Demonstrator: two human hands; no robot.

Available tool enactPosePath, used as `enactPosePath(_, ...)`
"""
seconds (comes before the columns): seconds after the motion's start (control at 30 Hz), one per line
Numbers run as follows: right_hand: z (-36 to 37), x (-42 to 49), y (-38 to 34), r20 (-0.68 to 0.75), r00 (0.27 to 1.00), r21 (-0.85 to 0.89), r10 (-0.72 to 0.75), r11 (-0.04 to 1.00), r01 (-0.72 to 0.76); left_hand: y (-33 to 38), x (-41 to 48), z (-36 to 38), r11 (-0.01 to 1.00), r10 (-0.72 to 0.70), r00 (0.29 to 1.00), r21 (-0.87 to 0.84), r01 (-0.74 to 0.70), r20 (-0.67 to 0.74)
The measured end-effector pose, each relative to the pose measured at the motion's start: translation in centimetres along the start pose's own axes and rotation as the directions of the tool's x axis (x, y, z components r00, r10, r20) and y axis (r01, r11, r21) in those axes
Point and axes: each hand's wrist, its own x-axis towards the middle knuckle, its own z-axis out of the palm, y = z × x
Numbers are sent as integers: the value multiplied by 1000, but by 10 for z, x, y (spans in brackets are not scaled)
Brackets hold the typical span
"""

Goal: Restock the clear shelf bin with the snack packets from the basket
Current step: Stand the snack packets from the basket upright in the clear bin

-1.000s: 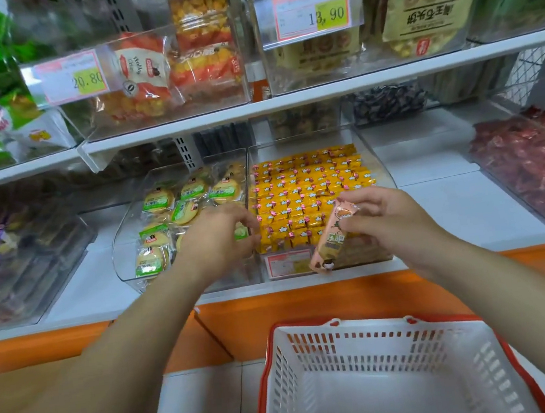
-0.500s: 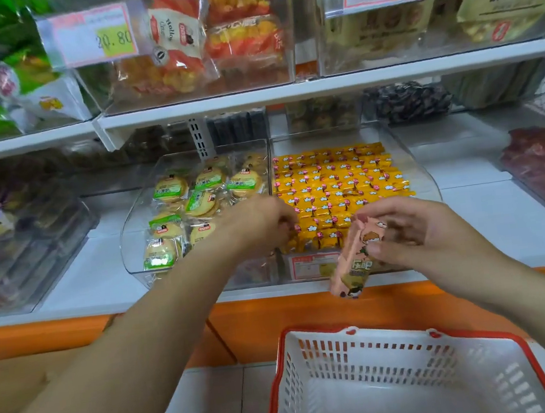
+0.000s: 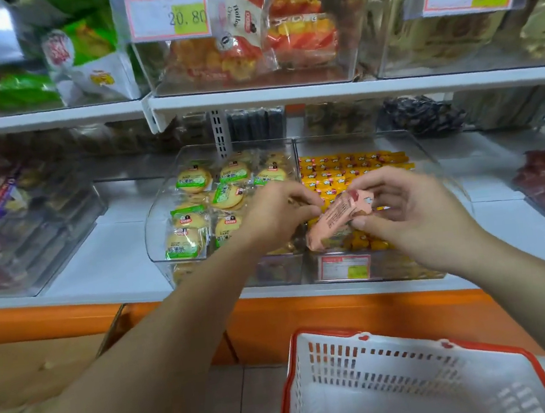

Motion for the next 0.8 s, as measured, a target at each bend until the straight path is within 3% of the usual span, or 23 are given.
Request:
enactPosePath(0.1, 7, 7, -1, 95, 989, -324, -116, 935, 141, -3, 0, -1, 994, -58, 998, -98, 56, -17)
enactPosePath(0.23, 15, 11, 6, 155, 974, -495, -166, 840, 222, -2, 2, -1, 994, -31, 999, -110, 28, -32)
enactPosePath(0.47, 19, 20, 12, 130, 971, -610, -199, 756, 237, 5, 6, 5, 983, 39, 980, -169, -73, -197)
enactPosePath(0.67, 31, 21, 31, 127, 989, -705, -73, 695, 141, -5, 5, 12, 994, 13, 996, -107, -22, -86)
enactPosePath(0.8, 44, 20, 42, 79, 997, -686, -22, 724, 70, -12, 2, 6, 993, 21, 996, -115, -31, -87)
